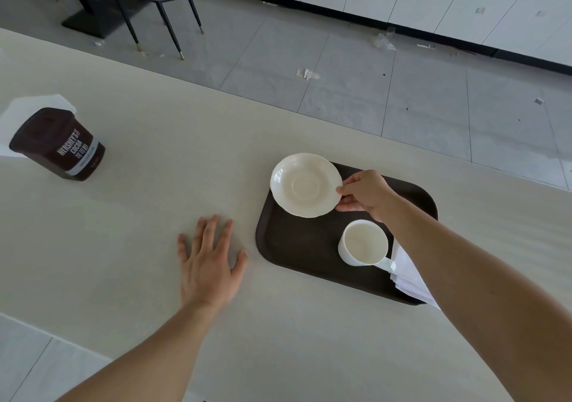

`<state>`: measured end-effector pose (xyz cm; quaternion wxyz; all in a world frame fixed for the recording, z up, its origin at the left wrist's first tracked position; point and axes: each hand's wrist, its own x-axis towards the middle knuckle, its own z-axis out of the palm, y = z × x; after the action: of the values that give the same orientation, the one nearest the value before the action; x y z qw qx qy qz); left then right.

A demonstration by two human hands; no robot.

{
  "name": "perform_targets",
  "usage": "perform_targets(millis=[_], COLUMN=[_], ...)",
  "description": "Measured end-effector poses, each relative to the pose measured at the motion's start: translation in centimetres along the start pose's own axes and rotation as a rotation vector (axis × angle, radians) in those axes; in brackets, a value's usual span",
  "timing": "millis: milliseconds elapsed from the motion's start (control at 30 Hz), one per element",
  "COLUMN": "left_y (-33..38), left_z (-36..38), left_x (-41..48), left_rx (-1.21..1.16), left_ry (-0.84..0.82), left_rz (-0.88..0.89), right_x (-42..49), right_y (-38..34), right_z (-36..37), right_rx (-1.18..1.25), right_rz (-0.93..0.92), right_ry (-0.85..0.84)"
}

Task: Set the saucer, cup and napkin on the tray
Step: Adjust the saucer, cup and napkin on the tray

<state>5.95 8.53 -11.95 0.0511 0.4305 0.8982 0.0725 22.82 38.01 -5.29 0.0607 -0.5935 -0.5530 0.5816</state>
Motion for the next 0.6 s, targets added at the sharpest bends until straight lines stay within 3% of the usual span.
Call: perform_targets(millis=[600], left_y=[-0.10], left_z=[0.15], left_x=[0.03], left_rx=[0.007], left_ry=[0.017], left_rz=[0.005], right_x=[0.28], right_y=[0.03], right_z=[0.11], right_rx=[0.014], right_rz=[0.000], right_ry=[0.017])
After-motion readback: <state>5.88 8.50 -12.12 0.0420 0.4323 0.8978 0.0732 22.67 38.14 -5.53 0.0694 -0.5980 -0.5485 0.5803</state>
